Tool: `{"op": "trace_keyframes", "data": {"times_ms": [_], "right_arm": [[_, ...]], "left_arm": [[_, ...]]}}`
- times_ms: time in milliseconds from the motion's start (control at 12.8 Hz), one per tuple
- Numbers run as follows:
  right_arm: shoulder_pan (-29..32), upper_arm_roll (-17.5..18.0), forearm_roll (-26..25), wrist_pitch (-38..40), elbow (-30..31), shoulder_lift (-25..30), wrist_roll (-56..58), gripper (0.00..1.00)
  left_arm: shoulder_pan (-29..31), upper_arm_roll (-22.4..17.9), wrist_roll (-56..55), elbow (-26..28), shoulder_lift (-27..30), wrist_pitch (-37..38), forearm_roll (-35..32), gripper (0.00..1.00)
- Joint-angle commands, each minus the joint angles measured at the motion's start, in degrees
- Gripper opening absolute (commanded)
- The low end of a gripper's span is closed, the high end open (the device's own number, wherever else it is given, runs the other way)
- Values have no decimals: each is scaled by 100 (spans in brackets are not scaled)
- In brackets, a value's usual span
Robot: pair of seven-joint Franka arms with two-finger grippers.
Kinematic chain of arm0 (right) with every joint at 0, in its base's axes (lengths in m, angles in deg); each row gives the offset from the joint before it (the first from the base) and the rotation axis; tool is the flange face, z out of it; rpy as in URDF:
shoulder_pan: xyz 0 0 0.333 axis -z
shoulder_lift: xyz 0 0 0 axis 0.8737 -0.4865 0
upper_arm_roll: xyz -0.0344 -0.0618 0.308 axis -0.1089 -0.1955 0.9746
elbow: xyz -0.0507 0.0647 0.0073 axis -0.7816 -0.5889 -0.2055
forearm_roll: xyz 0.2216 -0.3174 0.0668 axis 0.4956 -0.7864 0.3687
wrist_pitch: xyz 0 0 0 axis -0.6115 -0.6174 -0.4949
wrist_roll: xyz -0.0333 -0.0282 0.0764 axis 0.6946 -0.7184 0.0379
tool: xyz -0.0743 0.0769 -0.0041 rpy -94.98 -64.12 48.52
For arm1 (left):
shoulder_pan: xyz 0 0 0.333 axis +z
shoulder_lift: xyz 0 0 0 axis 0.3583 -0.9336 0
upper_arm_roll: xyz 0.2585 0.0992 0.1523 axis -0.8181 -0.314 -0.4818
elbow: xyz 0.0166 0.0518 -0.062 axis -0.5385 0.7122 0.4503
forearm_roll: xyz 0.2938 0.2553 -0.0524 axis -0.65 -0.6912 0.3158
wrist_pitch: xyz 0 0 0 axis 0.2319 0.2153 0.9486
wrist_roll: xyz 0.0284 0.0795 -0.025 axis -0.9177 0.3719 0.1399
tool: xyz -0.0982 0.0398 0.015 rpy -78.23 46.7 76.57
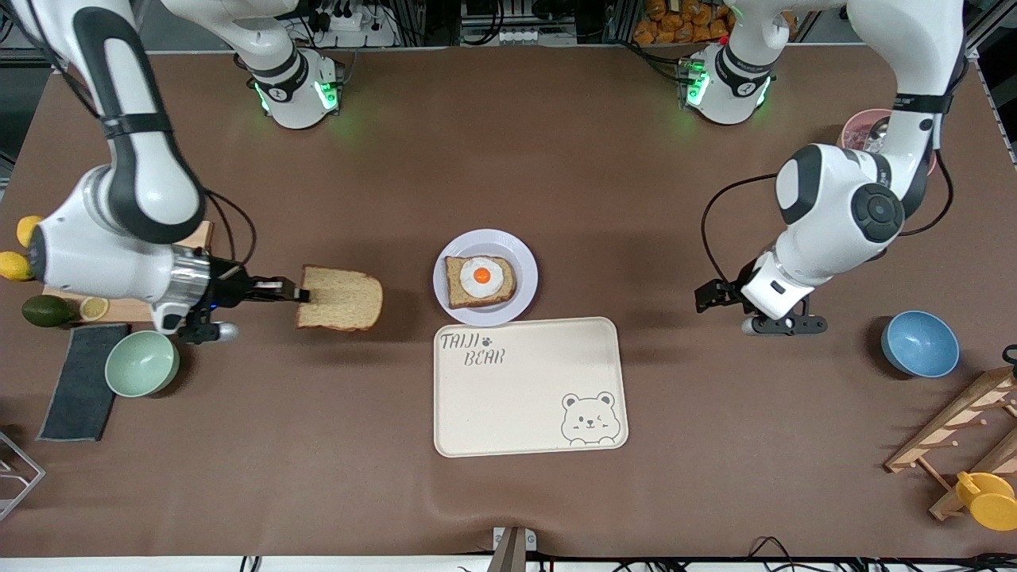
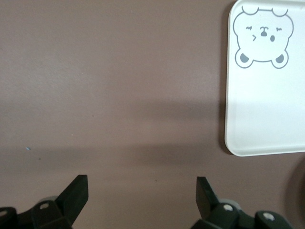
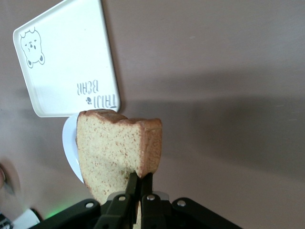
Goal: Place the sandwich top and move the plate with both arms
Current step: 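Lay the bread slice onto the egg sandwich on the white plate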
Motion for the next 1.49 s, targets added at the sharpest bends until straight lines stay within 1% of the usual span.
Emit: {"op": "trace_keyframes", "data": {"times_ms": [0,78,157,235,313,391,470,548,626,861,1096,1252,1409], "right_arm": [[-773,-67,146,-644,620,389,-637,0],[-949,-59,164,-811,673,363,-717,0],[-1177,-59,234,-1178,917,371,-727,0],[-1397,-59,539,-1582,1207,432,-727,0],[-1591,-59,899,-1699,1332,468,-709,0],[-1775,-59,1068,-1778,1385,486,-709,0],[-1908,-59,1174,-1997,1481,486,-727,0],[-2144,-59,1384,-2251,1543,451,-727,0],[-2303,-59,1490,-2428,1561,390,-727,0],[-2611,-59,1754,-2613,1553,301,-718,0],[-2857,-59,1772,-2974,1544,100,-727,0],[-2902,-59,1790,-3149,1527,-14,-727,0],[-3156,-59,2096,-3474,1456,-225,-683,0]], "left_arm": [[-65,57,-288,118,-7,-159,133,100],[-109,136,-489,110,-34,-176,133,100],[-118,146,-526,57,-86,-176,124,100],[-92,154,-491,13,-113,-185,124,100],[-101,154,-482,-57,-157,-185,124,100],[-66,163,-474,-92,-131,-185,133,100],[-66,172,-474,-197,-131,-176,289,100],[-100,172,-465,-224,-148,-176,552,100],[-75,181,-456,-242,-131,-176,720,100],[-13,181,-447,-347,18,-159,783,100],[-4,172,-447,-400,62,-141,783,100],[5,181,-517,-435,71,-106,801,100],[13,181,-456,-523,63,113,932,100]]}}
